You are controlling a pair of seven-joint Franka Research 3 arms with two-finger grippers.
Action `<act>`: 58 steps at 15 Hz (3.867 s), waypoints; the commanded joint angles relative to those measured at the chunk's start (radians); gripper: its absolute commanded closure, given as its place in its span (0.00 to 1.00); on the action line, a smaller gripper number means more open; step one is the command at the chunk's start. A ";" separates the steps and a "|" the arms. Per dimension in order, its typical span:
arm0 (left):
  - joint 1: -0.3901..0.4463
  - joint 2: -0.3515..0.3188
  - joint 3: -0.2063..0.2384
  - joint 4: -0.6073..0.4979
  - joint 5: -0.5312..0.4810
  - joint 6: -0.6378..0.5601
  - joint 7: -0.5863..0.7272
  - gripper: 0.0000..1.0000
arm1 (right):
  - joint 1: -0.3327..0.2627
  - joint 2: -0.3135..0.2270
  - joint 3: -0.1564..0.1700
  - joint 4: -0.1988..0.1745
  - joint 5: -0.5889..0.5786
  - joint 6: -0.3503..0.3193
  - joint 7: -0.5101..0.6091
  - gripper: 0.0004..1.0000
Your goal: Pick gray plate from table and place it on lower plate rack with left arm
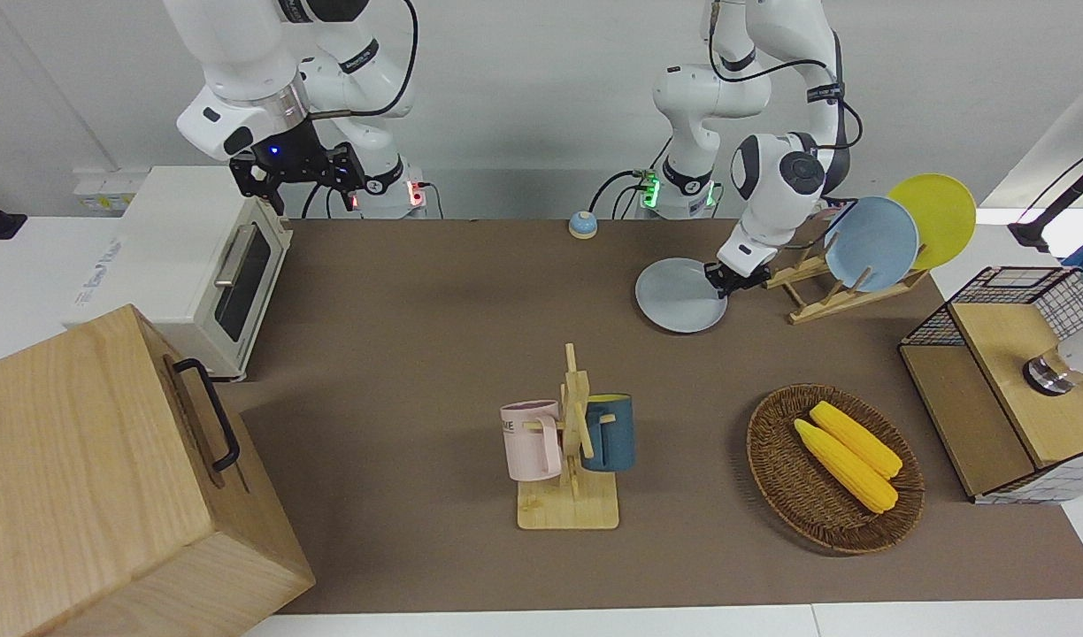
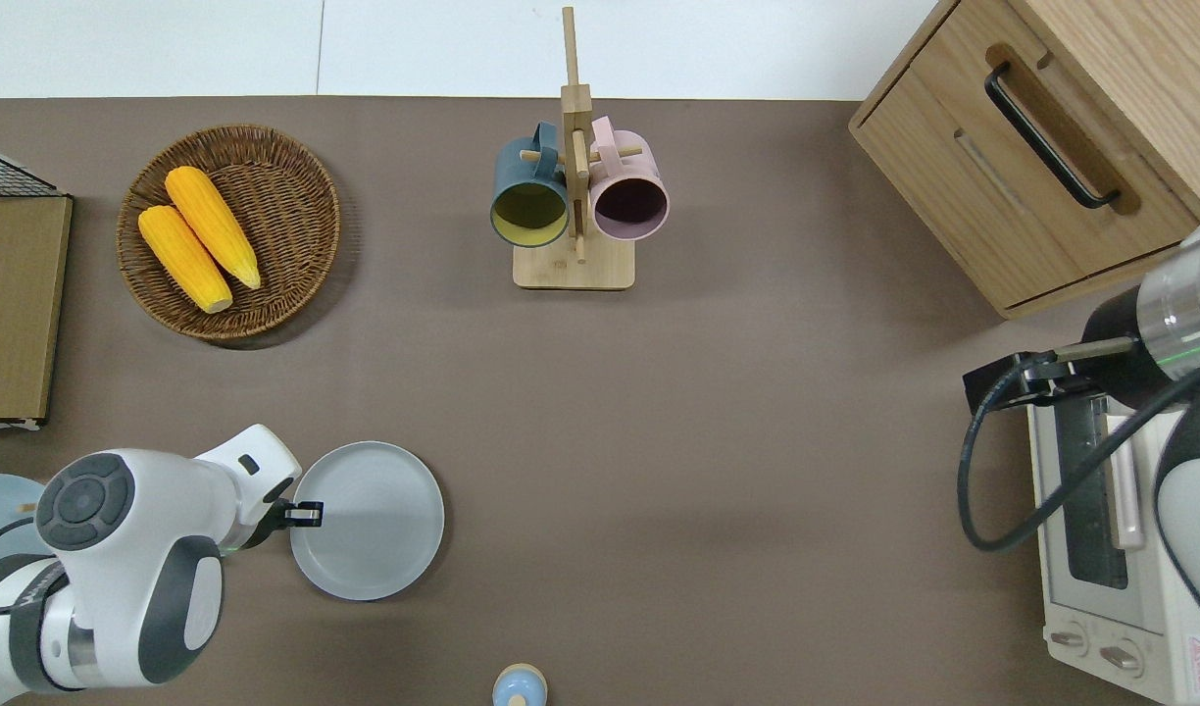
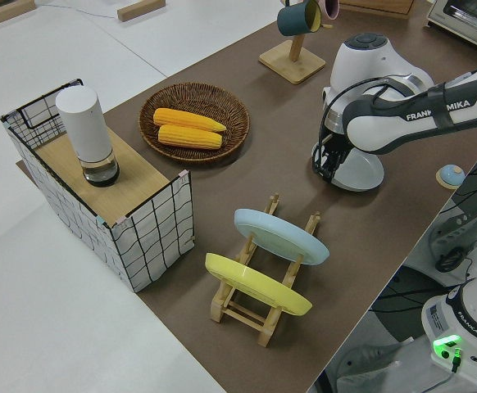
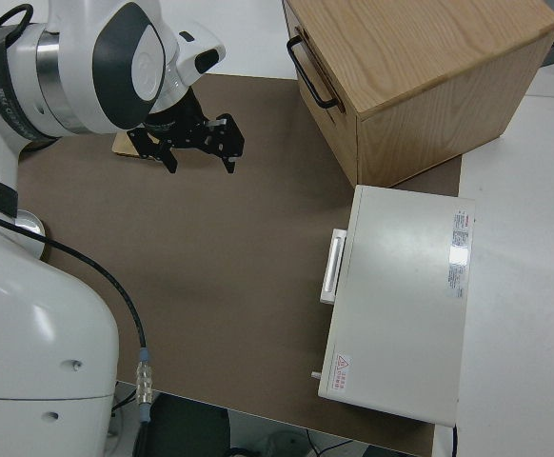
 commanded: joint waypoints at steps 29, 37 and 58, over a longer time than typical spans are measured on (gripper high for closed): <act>-0.016 0.051 0.002 0.585 0.578 -0.821 -0.138 1.00 | -0.023 -0.002 0.021 0.007 -0.006 -0.012 0.012 0.02; -0.016 0.137 -0.004 0.523 0.839 -0.825 -0.239 1.00 | -0.023 -0.004 0.021 0.007 -0.006 -0.011 0.012 0.02; -0.044 0.197 -0.008 0.416 0.827 -0.768 -0.350 0.01 | -0.023 -0.004 0.021 0.007 -0.006 -0.011 0.012 0.02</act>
